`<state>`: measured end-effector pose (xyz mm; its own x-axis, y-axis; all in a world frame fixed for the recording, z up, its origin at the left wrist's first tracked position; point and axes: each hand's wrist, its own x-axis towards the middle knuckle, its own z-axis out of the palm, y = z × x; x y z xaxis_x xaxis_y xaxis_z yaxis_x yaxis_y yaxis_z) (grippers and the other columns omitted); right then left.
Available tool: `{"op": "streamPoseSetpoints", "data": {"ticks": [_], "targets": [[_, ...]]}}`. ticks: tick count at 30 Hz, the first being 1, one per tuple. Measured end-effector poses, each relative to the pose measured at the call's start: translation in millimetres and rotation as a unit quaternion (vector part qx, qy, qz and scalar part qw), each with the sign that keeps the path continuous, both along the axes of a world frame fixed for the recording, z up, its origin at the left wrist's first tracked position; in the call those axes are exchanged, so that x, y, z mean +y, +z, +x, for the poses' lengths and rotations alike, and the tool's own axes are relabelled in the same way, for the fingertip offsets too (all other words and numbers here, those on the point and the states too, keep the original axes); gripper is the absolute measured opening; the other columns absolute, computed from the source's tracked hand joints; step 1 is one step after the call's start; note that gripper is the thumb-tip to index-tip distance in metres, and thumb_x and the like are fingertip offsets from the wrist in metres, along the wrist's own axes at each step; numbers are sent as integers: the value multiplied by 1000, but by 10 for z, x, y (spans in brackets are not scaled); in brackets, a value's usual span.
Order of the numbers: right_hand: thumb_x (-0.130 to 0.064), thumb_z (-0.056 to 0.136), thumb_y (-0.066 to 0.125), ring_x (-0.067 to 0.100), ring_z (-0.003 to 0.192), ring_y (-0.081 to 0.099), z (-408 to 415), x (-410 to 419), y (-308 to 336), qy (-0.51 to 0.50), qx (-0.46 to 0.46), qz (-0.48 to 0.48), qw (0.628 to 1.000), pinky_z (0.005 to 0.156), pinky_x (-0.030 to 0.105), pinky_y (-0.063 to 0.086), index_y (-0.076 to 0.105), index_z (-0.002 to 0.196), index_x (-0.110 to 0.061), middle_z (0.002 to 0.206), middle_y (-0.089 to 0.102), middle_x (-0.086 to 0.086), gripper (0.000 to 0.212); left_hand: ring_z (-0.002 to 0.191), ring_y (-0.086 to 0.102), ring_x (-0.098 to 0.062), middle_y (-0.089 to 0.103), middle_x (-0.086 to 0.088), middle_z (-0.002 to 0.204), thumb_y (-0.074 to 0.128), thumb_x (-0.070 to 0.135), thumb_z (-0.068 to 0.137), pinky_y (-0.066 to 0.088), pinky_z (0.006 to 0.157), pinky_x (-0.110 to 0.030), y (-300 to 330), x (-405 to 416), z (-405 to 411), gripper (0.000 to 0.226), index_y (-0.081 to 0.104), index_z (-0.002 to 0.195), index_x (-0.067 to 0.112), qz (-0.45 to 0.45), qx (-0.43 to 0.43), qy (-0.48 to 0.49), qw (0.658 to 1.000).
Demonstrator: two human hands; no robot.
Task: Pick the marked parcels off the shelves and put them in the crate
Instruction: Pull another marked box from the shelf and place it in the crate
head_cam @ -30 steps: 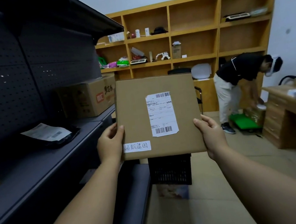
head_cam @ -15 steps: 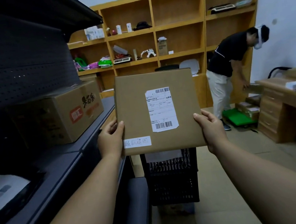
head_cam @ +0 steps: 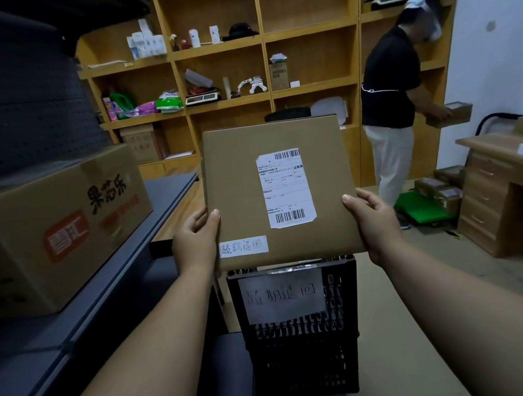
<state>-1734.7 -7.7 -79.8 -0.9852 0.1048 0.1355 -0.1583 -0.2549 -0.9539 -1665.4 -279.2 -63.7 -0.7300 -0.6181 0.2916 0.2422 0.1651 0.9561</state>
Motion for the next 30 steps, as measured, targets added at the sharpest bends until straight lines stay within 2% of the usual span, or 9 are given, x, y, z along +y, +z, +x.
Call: {"op": "streamPoseSetpoints", "data": {"ticks": [5,11,14,17,23,27,30], "targets": [[-36,80,68,11,91,62,-864,-31,22,-10,-5,30,999,61,26,48,57,124,-26,104,63,-12,46,88,66,-8,68,8,104,66,34,84,54,77,-31,-16,-34,-873,38,63,120,23,-1,-4,10,1000],[-32,83,68,16,93,62,-1799,-103,-113,0,-42,42,998,62,27,48,57,124,-20,108,65,-3,44,95,65,-16,68,1,110,66,32,86,53,88,-39,-152,-53,-1784,40,62,123,18,-4,-39,22,999],[-33,83,67,10,87,59,-2148,-160,-238,-5,-65,62,996,60,27,46,57,121,-23,97,61,-12,40,90,65,-14,69,1,107,66,32,85,53,85,-36,-287,-101,-2128,39,63,121,17,6,-60,29,998],[-32,85,65,10,83,59,-2423,-222,-363,5,-92,85,992,60,26,45,57,118,-22,95,61,-10,35,86,65,-13,70,0,104,68,31,84,53,81,-33,-431,-172,-2380,39,64,120,16,13,-84,31,996],[-34,87,62,27,98,57,-2814,-371,-522,58,-200,156,965,81,37,48,55,115,-22,111,59,8,31,77,62,-10,69,1,96,69,31,82,46,73,-26,-704,-320,-2707,37,68,115,13,13,-165,60,984],[-31,90,60,33,108,57,-2975,-442,-646,70,-230,180,954,92,46,48,53,122,-15,120,59,14,37,94,65,-23,71,-6,104,70,30,82,51,92,-39,-912,-360,-2869,35,69,112,12,37,-206,55,976],[-31,91,58,34,113,55,-3075,-472,-739,59,-246,210,945,98,45,46,51,127,-11,126,57,17,41,94,66,-28,71,-11,104,71,26,83,53,89,-42,-1040,-387,-2987,32,68,112,12,86,-235,34,967]]}}
